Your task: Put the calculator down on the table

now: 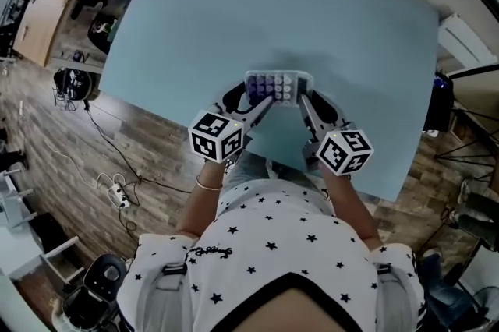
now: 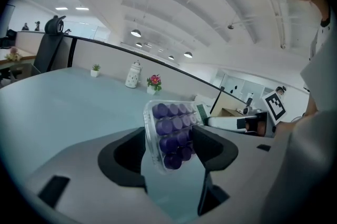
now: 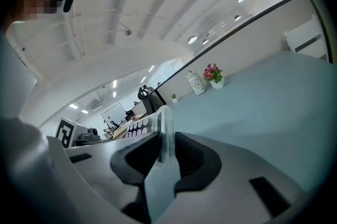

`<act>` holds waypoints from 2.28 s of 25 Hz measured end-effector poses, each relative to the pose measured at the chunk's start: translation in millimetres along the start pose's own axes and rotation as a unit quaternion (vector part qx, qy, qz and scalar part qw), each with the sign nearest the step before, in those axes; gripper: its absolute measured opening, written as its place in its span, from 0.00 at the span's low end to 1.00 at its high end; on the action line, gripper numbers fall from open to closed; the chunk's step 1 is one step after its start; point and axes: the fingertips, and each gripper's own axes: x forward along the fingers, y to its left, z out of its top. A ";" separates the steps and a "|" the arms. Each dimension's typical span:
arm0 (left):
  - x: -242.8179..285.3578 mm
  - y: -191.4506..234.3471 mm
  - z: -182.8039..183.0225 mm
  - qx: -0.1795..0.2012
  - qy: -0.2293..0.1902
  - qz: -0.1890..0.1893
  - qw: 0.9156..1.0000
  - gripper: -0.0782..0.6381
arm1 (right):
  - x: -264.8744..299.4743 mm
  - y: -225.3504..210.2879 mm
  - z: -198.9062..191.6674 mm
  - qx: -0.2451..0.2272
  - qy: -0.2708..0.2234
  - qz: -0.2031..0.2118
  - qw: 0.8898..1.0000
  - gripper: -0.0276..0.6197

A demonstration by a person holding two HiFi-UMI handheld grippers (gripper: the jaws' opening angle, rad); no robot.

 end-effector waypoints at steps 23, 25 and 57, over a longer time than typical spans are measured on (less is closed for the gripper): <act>42.4 49.7 -42.1 -0.021 0.080 -0.010 0.997 0.51 | 41.2 -36.2 -43.9 0.051 0.045 -0.071 0.995 0.18; 45.4 51.2 -45.6 -0.021 0.088 -0.009 0.996 0.51 | 42.4 -39.7 -47.6 0.058 0.049 -0.075 0.994 0.18; 60.4 59.3 -65.0 -0.044 0.123 0.022 0.991 0.52 | 55.2 -59.1 -68.0 0.049 0.111 -0.130 0.984 0.20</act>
